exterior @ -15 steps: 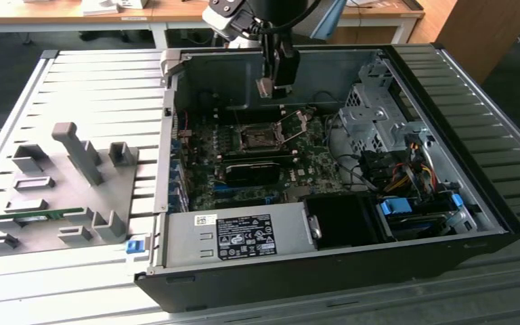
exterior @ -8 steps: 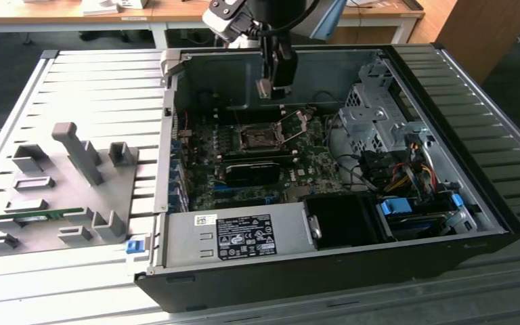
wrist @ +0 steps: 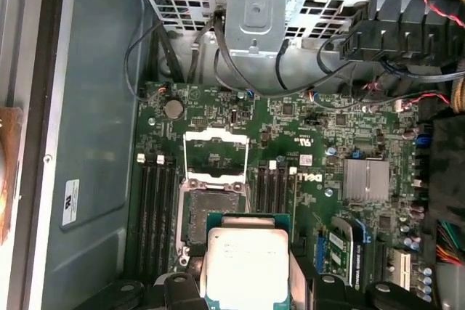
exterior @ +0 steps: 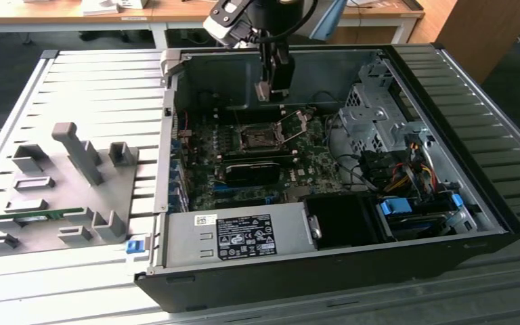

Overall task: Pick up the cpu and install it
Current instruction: 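Place the cpu into insertion slot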

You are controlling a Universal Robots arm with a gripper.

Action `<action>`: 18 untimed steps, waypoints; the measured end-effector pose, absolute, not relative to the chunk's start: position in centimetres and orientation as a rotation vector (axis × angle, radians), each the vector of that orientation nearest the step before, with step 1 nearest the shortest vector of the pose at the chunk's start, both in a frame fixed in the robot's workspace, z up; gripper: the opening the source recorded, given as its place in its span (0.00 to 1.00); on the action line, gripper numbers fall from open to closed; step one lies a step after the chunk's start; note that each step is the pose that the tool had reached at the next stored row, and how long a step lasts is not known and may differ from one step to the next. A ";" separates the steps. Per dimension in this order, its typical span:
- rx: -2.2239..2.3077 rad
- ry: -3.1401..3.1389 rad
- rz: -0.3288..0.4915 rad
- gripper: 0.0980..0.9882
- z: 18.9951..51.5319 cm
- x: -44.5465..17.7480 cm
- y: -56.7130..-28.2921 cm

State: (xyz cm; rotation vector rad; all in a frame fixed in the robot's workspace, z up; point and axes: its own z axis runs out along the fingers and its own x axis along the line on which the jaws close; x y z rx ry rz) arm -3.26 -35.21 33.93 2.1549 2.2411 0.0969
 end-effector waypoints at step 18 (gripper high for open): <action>2.155 2.241 0.096 0.49 33.2 -3.3 -35.2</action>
